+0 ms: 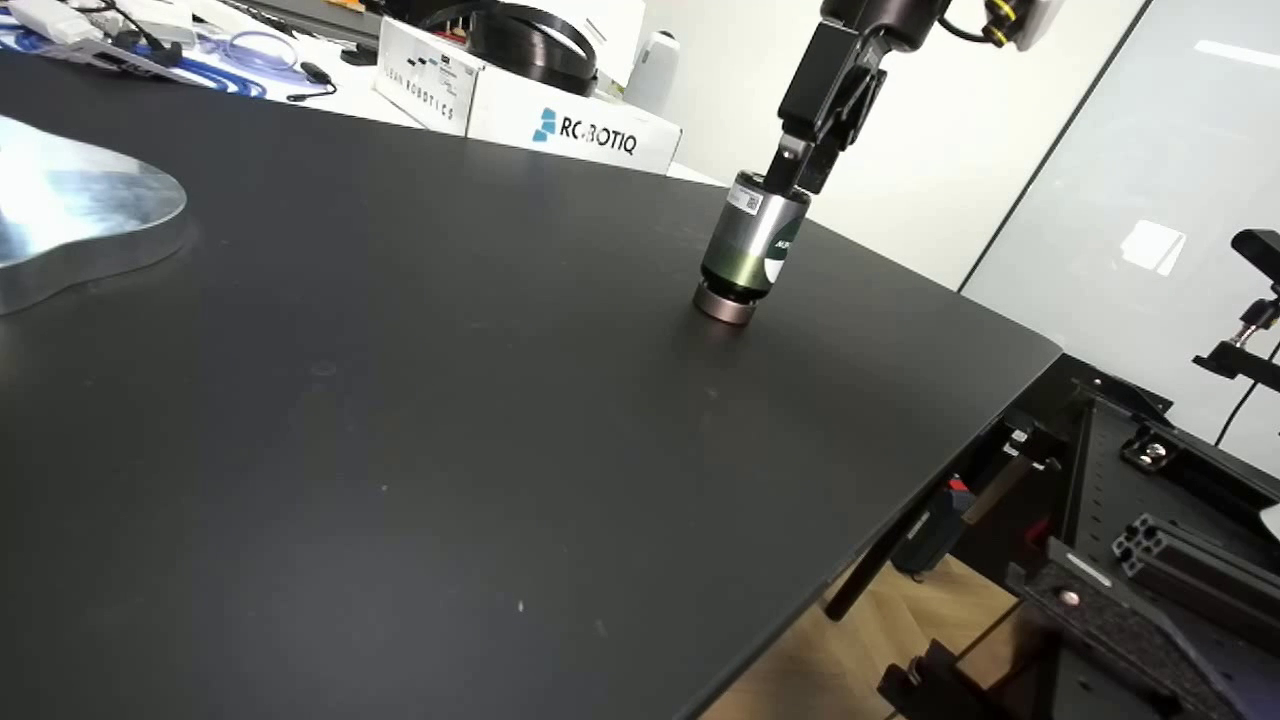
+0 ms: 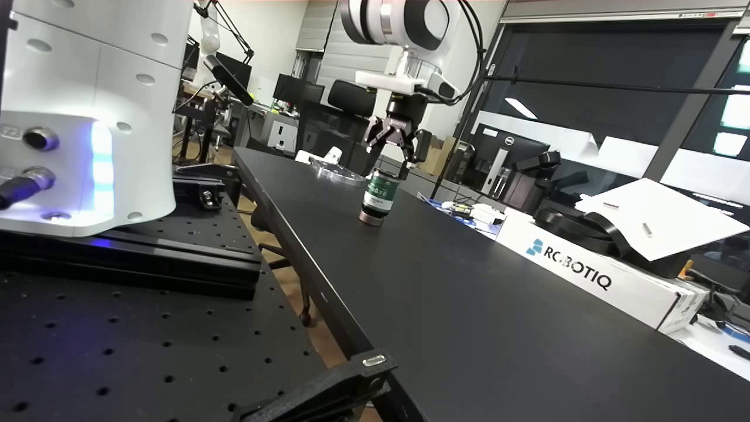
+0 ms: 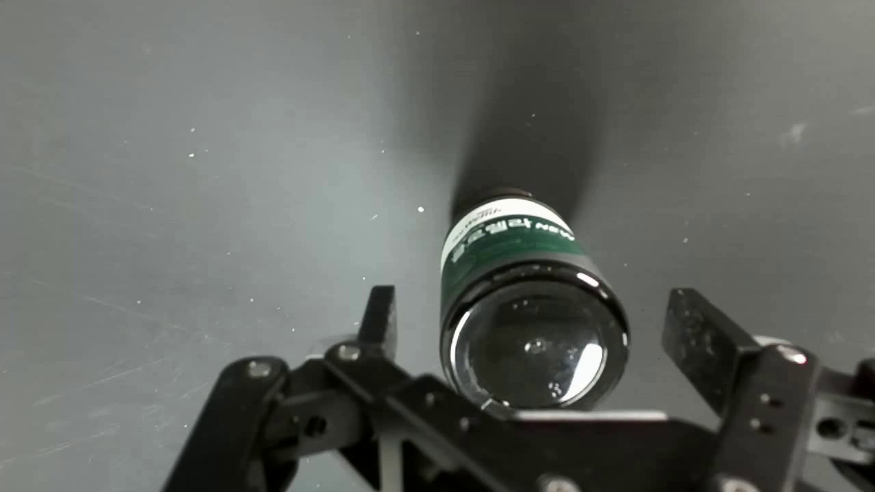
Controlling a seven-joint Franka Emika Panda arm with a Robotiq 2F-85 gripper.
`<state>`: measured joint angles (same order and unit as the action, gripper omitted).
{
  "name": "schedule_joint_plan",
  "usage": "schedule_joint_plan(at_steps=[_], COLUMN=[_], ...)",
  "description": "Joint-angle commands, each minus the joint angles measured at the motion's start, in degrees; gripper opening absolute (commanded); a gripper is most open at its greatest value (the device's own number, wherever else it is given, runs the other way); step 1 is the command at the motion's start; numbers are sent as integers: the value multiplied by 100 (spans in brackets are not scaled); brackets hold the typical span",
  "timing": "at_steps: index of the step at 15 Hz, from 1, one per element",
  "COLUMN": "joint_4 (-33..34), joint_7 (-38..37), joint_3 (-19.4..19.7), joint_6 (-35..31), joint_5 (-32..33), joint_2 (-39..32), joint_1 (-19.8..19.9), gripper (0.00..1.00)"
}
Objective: Pick up the bottle and put it on the right side of the table
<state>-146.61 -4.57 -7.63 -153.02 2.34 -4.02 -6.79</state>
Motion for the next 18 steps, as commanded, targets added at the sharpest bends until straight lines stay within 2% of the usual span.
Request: schedule_joint_plan(at_steps=[1, 4, 5, 10, 14, 18], joint_4=[-65, -63, -71, -13, 152, 563], joint_7=[-208, -264, -300, -423, -451, -187], joint_3=[70, 110, 143, 234, 277, 285], joint_6=[-220, -313, -374, -337, 76, 1282], joint_5=[112, 217, 325, 503, 561, 440], joint_2=[-136, -238, -260, -17, 472, 989], joint_1=[-36, -58, -68, -66, -10, 136], gripper=[100, 100, 79, 45, 43, 43])
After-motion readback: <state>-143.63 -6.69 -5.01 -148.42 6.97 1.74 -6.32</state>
